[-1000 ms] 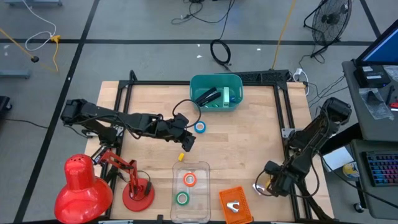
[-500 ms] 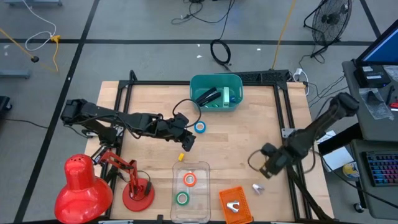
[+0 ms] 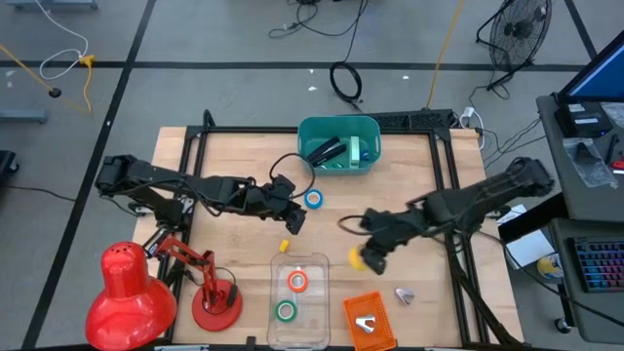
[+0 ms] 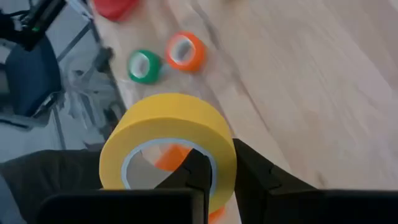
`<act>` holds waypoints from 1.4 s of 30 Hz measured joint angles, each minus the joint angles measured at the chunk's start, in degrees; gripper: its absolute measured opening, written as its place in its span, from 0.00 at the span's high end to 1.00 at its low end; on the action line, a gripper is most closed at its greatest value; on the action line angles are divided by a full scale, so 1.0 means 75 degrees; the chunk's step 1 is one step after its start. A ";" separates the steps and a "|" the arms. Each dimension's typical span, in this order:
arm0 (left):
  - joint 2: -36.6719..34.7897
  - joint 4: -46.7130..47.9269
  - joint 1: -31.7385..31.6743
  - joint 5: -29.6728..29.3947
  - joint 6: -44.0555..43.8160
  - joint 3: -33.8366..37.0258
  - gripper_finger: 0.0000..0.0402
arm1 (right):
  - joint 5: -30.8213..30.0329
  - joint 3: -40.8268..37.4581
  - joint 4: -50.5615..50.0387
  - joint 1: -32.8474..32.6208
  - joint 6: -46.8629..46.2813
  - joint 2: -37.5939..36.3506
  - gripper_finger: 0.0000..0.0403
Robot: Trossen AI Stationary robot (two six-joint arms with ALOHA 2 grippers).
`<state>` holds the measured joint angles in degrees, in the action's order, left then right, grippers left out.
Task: Pick and place Stapler, Stapler remover, tape
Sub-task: Put the yellow tape into the transparent bin
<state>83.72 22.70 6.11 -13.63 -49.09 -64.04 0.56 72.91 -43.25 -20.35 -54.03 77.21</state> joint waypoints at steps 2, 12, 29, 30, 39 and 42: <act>0.0000 0.0180 -0.0077 -0.0001 -0.0117 -0.0002 0.65 | 0.0111 0.0711 0.0083 0.0077 0.0461 0.0626 0.92; -0.0021 0.2000 -0.0486 0.0308 -0.0051 -0.0002 0.65 | 0.0139 0.3016 0.0419 0.0118 0.1301 0.3027 0.92; -0.0044 0.3372 0.0696 0.0407 0.0580 -0.0005 0.65 | -0.0309 0.3330 0.3054 -0.1032 -0.0500 0.4946 0.92; -0.0044 0.3383 0.0755 0.0407 0.0570 -0.0005 0.65 | -0.0424 0.3330 0.3139 -0.1085 -0.0500 0.4962 0.92; -0.0044 0.3403 0.1060 0.0251 0.0523 -0.0005 0.65 | -0.0877 0.3336 0.3046 -0.1289 0.0328 0.5068 0.92; -0.0041 0.3412 0.1100 0.0204 0.0469 -0.0005 0.65 | -0.0872 0.3330 0.3038 -0.1288 0.0479 0.5077 0.92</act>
<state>83.42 48.29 14.37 -12.10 -45.57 -64.07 -5.98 97.89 -20.47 -30.01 -50.43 115.28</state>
